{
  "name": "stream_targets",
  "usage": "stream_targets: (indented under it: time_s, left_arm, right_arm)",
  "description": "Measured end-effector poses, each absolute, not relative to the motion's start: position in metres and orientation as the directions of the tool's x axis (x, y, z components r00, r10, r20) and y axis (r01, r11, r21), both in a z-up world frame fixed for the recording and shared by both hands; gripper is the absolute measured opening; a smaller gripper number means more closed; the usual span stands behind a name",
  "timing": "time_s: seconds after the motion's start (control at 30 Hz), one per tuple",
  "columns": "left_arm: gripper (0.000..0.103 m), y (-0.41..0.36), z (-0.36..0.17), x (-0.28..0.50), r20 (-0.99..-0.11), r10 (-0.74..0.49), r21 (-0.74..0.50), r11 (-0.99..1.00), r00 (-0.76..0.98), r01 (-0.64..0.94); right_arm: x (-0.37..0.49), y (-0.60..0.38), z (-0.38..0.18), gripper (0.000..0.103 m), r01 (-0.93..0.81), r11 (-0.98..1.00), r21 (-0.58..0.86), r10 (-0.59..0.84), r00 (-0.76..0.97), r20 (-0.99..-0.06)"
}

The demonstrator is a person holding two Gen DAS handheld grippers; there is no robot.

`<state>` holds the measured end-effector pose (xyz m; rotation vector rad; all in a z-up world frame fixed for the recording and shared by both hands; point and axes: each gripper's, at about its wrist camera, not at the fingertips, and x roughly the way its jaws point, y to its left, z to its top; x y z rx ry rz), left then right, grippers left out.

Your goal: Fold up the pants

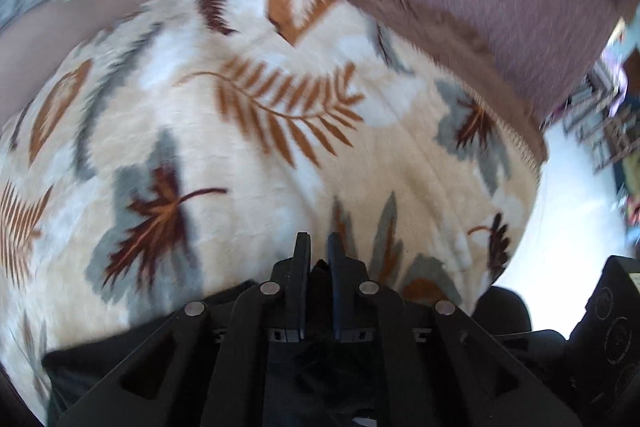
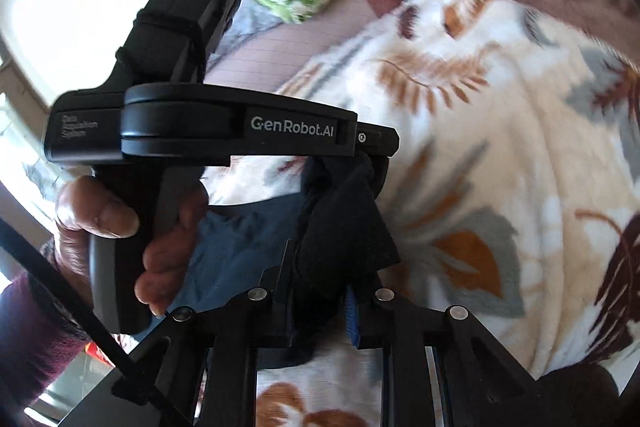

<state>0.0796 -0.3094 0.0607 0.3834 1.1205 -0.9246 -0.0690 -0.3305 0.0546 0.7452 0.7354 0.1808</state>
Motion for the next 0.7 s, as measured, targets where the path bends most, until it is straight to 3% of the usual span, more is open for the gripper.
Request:
stream_targets:
  time_s: [0.23,0.53,0.6,0.67,0.7]
  left_arm:
    - [0.008,-0.204,0.084,0.103,-0.819,-0.541,-0.320,0.706,0.191,0.631]
    - [0.009,-0.075,0.057,0.118,-0.770,-0.585,-0.483,0.794,0.253,0.368]
    - [0.016,-0.055,0.053,0.117,-0.766,-0.583,-0.499,0.805,0.273,0.320]
    - [0.037,-0.032,0.052,0.112,-0.751,-0.592,-0.524,0.804,0.294,0.282]
    - [0.042,-0.021,0.053,0.108,-0.742,-0.596,-0.534,0.802,0.307,0.267]
  right_arm:
    - [-0.049,-0.275,0.093,0.021,-0.055,0.781,0.623,0.479,0.693,-0.539]
    - [-0.010,-0.166,0.105,0.021,-0.237,0.834,0.499,0.535,0.570,-0.623]
    - [-0.006,-0.151,0.100,0.021,-0.259,0.845,0.468,0.527,0.551,-0.647]
    - [0.001,-0.134,0.093,0.024,-0.278,0.863,0.421,0.503,0.531,-0.682]
    - [0.004,-0.129,0.090,0.028,-0.278,0.870,0.407,0.493,0.523,-0.695]
